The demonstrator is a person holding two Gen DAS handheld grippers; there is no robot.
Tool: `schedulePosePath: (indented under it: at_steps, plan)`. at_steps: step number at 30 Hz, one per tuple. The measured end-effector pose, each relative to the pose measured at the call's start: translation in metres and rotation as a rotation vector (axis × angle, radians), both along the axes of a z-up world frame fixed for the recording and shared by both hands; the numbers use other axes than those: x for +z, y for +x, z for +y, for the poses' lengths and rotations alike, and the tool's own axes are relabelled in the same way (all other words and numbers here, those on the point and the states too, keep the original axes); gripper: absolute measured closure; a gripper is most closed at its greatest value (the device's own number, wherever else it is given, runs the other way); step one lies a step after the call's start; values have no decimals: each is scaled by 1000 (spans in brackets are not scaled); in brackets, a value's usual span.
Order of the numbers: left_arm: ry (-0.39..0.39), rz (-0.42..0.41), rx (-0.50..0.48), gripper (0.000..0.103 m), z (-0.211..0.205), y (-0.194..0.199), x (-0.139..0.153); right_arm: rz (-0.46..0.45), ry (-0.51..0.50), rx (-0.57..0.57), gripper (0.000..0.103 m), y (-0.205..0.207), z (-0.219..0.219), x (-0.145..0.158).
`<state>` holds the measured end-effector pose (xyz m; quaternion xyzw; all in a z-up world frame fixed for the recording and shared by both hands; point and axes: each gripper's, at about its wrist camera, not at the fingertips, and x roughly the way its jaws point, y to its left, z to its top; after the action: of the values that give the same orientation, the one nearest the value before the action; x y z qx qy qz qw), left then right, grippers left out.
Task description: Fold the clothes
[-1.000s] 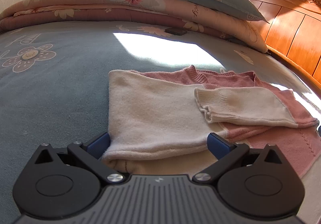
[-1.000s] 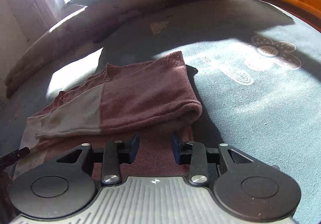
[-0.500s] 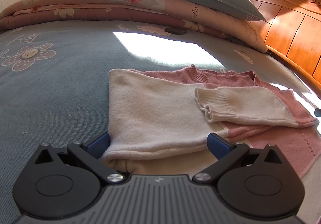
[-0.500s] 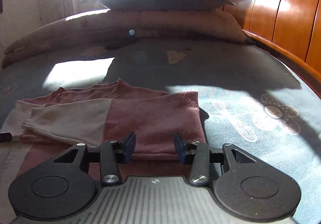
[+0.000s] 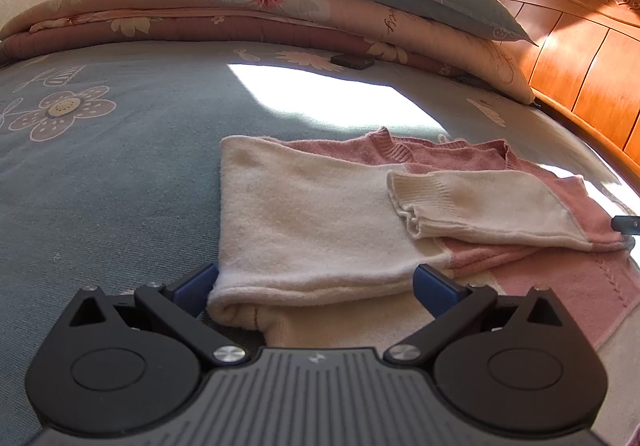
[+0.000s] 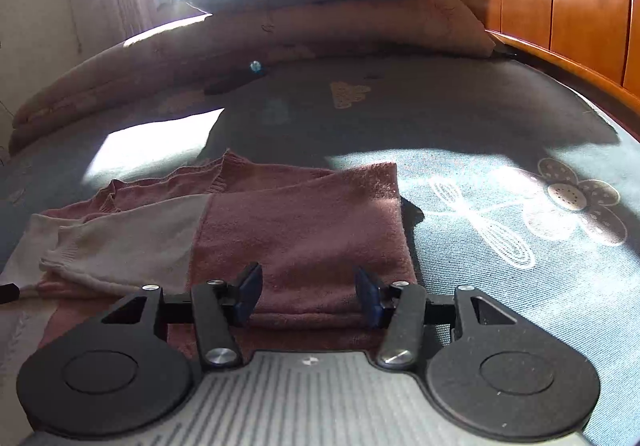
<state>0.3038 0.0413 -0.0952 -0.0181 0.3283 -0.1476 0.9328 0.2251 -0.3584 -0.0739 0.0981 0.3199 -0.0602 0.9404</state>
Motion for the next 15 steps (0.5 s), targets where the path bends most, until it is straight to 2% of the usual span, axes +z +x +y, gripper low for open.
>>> schedulePosePath:
  at_steps: [2,6,12,15]
  plan:
    - [44,-30,6,1,-12,-7,6,-12,-10,-10,45,1,-4,1]
    - [64,-47,-21,1,-39,-15,23,-15,15,-29,44,0,-14,1]
    - [57,-4,-80,1,-91,-4,53,-95,81,15,38,-9,-21,10]
    - [40,-14,-141,1,-121,-2,73,-111,78,39,36,-7,-21,4]
